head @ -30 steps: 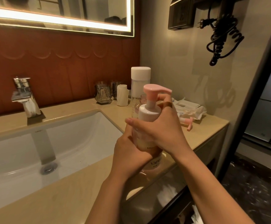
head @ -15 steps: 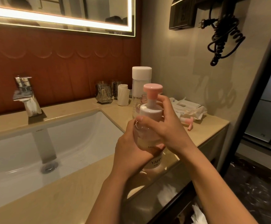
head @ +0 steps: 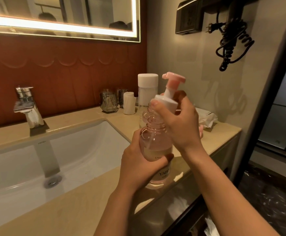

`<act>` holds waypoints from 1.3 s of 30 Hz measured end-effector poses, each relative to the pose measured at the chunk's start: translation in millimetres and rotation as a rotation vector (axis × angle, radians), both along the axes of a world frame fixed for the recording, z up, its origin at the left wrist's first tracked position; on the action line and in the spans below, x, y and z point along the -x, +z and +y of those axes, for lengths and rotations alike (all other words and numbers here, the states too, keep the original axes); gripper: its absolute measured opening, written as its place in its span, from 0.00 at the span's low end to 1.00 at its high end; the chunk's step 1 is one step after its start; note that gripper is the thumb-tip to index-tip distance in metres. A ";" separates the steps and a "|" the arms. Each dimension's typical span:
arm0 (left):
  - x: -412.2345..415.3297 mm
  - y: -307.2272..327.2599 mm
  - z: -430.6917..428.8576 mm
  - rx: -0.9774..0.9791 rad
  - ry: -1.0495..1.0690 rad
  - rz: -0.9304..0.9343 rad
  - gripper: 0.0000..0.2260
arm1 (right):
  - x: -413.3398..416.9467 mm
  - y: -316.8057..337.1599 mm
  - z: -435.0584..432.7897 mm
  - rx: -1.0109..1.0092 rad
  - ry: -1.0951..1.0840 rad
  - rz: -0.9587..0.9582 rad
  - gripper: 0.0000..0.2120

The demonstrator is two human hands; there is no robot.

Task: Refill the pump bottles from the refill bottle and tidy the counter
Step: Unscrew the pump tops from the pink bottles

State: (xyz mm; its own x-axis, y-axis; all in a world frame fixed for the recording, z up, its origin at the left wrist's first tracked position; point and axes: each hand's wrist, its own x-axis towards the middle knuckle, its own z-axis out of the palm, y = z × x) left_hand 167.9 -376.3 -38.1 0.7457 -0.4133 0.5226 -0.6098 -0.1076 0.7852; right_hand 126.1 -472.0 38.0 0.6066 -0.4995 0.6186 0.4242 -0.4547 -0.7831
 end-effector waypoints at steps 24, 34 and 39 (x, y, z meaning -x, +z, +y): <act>-0.9 0.2 1.4 -0.027 -0.013 0.011 0.31 | 20.8 28.6 -61.7 -0.583 0.277 -0.079 0.03; -0.6 0.5 0.8 -0.038 -0.016 0.019 0.33 | 36.3 16.8 -82.5 -0.695 0.324 -0.162 0.26; -1.0 0.2 0.4 -0.044 -0.013 0.024 0.34 | 45.8 -12.9 -94.2 -0.727 0.282 -0.155 0.40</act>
